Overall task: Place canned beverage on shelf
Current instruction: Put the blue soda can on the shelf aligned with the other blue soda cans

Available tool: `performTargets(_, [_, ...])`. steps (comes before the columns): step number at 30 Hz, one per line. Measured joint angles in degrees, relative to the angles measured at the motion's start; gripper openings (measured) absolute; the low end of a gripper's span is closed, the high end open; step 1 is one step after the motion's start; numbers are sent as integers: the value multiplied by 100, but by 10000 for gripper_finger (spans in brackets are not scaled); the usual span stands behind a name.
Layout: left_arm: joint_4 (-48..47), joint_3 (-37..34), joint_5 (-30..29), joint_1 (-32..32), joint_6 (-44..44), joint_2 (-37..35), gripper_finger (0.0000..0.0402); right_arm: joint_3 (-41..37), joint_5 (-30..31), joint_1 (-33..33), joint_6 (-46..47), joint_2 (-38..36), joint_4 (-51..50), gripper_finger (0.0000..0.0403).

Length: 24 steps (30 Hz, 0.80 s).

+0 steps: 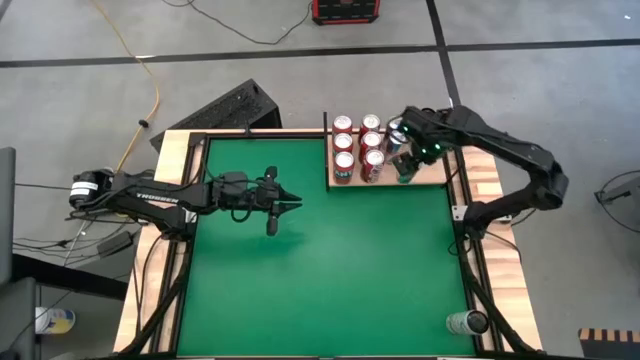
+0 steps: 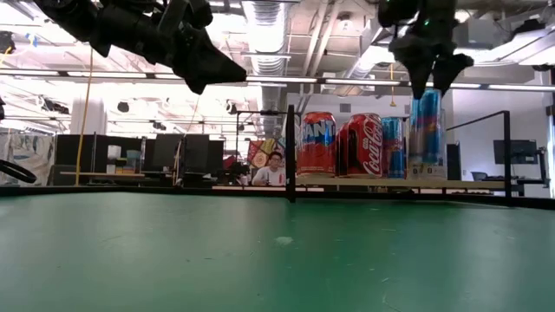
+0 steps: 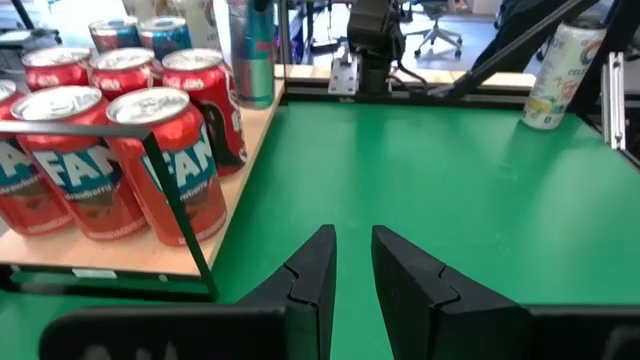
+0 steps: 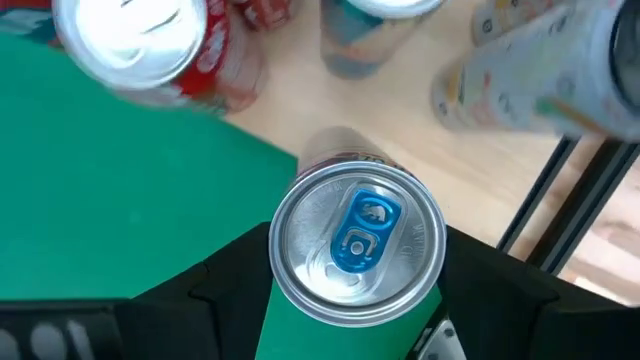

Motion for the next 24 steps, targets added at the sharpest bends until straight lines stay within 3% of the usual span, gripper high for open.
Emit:
performTargets(12, [-345, 0, -1, 0, 22, 0, 56, 47, -254, -314, -609, 774, 505, 280])
performTargets(24, [-343, 0, -3, 0, 25, 0, 56, 56, -276, -321, -761, 850, 754, 281])
